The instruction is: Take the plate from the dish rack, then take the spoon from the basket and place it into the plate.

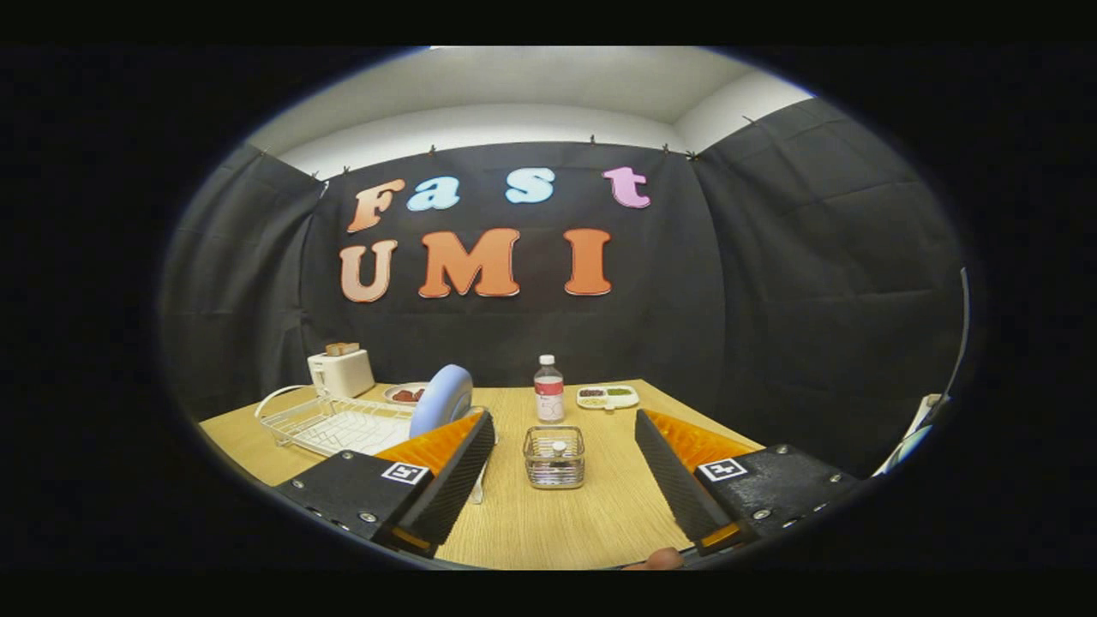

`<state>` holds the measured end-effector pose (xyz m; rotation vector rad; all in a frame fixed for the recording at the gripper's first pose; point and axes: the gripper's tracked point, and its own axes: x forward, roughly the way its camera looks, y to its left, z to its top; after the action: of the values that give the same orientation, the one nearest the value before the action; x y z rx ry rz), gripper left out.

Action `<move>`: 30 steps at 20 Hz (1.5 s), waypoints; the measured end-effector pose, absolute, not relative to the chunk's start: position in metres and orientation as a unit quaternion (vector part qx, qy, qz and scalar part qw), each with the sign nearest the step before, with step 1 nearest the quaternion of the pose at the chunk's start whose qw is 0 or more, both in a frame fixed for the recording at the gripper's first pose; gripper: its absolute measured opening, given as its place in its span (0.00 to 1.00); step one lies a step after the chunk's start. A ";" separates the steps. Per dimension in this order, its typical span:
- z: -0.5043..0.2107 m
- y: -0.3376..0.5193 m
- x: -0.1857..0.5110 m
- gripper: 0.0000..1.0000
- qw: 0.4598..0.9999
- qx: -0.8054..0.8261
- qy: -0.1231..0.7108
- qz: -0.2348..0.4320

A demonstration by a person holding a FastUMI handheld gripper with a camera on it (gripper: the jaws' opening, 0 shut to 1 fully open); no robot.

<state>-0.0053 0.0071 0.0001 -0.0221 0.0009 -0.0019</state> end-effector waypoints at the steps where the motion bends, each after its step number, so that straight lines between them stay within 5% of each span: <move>1: -0.002 0.010 -0.002 0.98 1.000 -0.011 0.005 0.001; 13: 0.002 0.096 0.064 0.98 0.995 -0.018 0.069 0.069; 30: -0.067 0.144 0.163 0.97 0.971 0.003 0.239 -0.001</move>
<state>0.1628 0.1441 -0.0669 0.0059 0.4827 -0.0011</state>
